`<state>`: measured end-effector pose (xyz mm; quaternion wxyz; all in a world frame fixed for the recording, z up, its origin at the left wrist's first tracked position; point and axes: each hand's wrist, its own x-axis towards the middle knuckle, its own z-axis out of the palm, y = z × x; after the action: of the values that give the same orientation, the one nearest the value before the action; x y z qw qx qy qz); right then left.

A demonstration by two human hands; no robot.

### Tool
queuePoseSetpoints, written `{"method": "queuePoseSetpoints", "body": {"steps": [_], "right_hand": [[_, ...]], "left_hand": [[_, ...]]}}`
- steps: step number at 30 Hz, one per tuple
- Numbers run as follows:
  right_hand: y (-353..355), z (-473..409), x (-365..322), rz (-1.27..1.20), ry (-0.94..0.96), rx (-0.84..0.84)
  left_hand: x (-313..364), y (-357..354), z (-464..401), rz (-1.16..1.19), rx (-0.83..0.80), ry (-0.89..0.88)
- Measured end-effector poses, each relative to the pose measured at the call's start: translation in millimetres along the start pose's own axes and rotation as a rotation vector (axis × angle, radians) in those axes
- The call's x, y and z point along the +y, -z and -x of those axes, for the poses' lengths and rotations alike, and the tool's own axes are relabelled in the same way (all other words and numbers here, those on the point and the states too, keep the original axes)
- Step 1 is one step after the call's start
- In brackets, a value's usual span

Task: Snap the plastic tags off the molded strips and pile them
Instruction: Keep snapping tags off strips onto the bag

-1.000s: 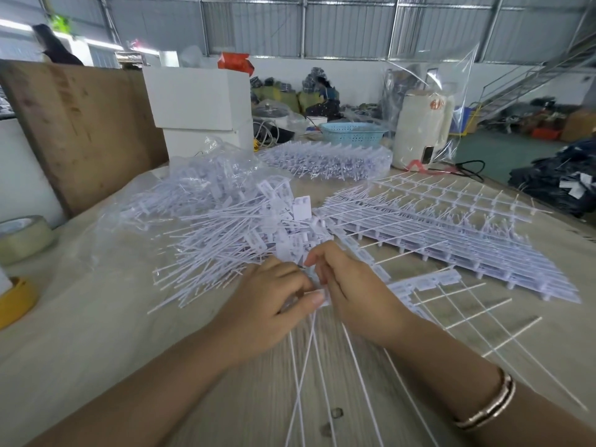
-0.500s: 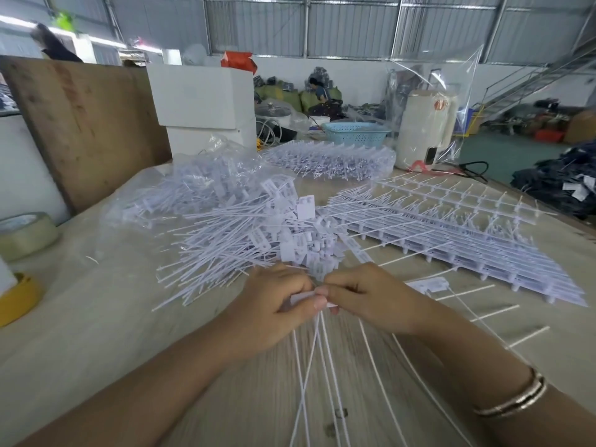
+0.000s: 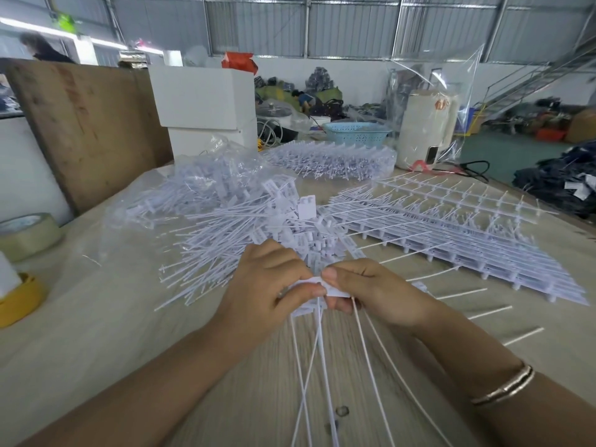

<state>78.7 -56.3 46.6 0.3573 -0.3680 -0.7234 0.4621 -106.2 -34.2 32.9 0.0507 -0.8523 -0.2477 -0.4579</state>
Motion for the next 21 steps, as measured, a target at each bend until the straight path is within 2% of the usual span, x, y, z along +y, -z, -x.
{"method": "queuePoseSetpoints", "body": {"steps": [4, 8, 12, 17, 21], "right_hand": [[0, -1, 0, -0.049, 0.014, -0.004], [15, 2, -2, -0.049, 0.035, 0.174], [17, 6, -3, 0.062, 0.019, 0.191], [-1, 2, -1, 0.518, 0.102, 0.181], [-10, 0, 1, 0.677, 0.145, 0.25]], "left_hand": [[5, 1, -1, -0.012, 0.061, -0.023], [8, 8, -1, 0.022, 0.112, 0.027], [-4, 12, 4, 0.033, -0.059, 0.166], [-12, 9, 9, -0.208, -0.343, 0.194], [-7, 8, 8, -0.207, -0.33, 0.246]]}}
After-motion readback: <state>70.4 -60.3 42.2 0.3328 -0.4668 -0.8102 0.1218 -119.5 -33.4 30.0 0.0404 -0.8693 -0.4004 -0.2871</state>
